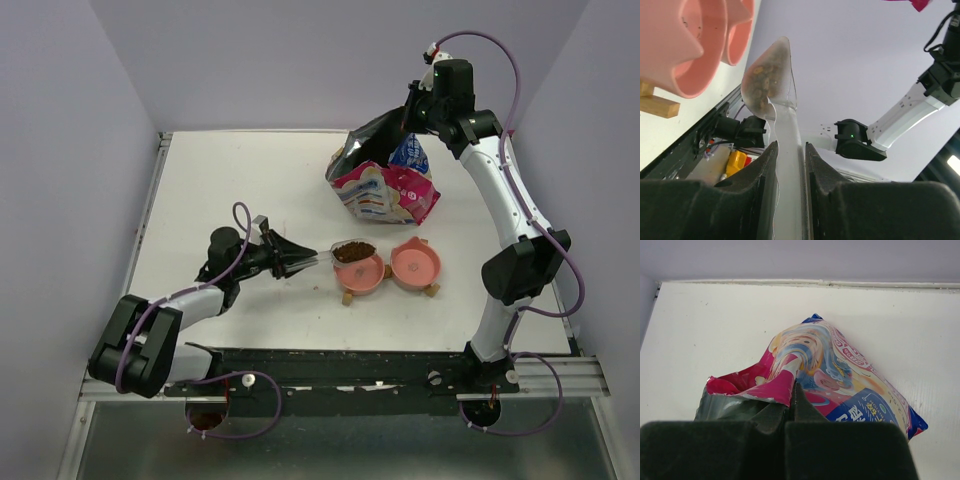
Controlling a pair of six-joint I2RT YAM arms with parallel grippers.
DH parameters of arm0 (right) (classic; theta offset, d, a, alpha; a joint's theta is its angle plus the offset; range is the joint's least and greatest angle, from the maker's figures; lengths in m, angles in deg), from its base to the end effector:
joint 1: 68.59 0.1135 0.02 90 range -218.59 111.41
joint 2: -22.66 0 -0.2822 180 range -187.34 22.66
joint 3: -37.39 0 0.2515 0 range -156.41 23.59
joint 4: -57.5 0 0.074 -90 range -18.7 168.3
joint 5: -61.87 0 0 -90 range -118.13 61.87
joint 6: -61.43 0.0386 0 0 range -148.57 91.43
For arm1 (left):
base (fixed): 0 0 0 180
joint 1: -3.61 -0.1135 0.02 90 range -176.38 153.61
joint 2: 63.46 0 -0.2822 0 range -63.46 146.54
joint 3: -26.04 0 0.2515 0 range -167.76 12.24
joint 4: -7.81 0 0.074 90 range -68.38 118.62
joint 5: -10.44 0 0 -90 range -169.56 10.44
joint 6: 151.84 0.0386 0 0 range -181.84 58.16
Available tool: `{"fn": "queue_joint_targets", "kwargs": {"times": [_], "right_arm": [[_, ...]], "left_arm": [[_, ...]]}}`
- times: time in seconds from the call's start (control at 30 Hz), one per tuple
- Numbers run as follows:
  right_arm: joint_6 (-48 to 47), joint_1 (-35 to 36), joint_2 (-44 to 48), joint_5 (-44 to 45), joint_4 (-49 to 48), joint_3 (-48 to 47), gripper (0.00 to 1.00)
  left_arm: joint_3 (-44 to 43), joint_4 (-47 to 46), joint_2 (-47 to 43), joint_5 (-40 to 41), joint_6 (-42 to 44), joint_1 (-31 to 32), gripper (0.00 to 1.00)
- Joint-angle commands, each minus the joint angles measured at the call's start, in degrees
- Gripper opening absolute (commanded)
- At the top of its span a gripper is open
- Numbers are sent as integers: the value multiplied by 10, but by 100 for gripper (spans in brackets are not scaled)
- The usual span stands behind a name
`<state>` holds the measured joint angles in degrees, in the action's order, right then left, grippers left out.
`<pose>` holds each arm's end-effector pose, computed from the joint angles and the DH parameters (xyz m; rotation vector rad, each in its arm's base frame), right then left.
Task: Serve the pet food
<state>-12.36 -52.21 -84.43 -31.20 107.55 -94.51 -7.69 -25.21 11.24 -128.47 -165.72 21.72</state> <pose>0.4149 0.1241 0.4408 -0.0376 2.0349 0.4144 0.2132 -0.1003 0.2071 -0.8339 2.1392 -2.0954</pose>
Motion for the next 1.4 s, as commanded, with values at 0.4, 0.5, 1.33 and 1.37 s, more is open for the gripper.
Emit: {"fn": "queue_joint_targets", "kwargs": {"times": [0.4, 0.5, 1.33, 1.37], "right_arm": [[0, -8, 53, -10, -77, 5, 0], [0, -8, 56, -11, -78, 7, 0], [18, -8, 98, -27, -126, 79, 0], [17, -8, 97, -27, -127, 80, 0]], "left_arm": [[-57, 227, -25, -18, 122, 1, 0], [-76, 277, -24, -17, 147, 0, 0], [-347, 751, 51, 82, 401, 54, 0], [-359, 763, 55, 88, 407, 57, 0]]}}
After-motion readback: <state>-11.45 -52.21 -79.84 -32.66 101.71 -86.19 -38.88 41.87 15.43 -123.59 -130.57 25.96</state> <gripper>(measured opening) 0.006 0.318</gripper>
